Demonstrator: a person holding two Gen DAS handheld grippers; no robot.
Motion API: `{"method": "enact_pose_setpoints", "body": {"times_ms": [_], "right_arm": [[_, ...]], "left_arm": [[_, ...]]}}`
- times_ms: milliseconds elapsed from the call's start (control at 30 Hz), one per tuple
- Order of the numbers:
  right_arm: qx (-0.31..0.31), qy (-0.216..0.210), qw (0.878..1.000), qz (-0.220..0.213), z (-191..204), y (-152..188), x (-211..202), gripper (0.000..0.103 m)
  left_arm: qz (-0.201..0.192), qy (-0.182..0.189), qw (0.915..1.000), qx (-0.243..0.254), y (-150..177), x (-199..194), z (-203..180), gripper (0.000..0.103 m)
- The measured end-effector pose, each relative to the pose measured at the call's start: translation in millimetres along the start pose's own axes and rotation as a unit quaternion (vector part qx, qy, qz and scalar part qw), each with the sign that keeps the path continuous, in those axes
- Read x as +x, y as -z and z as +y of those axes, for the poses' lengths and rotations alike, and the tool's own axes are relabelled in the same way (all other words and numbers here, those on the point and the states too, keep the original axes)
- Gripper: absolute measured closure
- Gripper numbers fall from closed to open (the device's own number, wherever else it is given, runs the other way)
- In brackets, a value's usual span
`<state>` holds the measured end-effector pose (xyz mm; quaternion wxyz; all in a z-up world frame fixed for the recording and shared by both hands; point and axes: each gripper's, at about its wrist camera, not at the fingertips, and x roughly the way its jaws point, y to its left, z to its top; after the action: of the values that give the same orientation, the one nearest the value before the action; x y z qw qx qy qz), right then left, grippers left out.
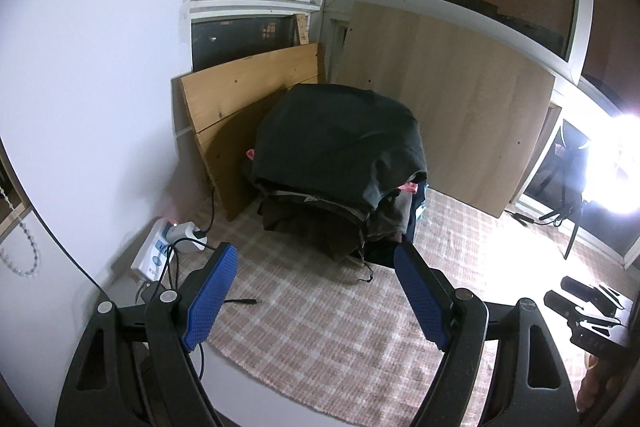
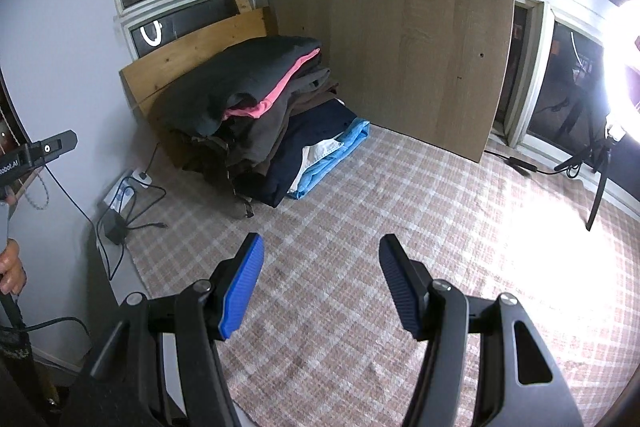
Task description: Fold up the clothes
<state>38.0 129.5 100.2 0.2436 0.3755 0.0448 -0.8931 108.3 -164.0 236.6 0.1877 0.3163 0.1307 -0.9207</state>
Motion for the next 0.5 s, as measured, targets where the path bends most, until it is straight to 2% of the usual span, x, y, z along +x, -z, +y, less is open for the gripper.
{"method": "enact_pose_setpoints", "body": {"times_ms": [500], "right_arm": [[0.006,0.007,1.0,0.009,1.0,3.1,5.5,0.044]], "left_arm": [[-0.009,0.011,0.9999,0.004,-3.4,-2.0,-0.9,0.024]]}}
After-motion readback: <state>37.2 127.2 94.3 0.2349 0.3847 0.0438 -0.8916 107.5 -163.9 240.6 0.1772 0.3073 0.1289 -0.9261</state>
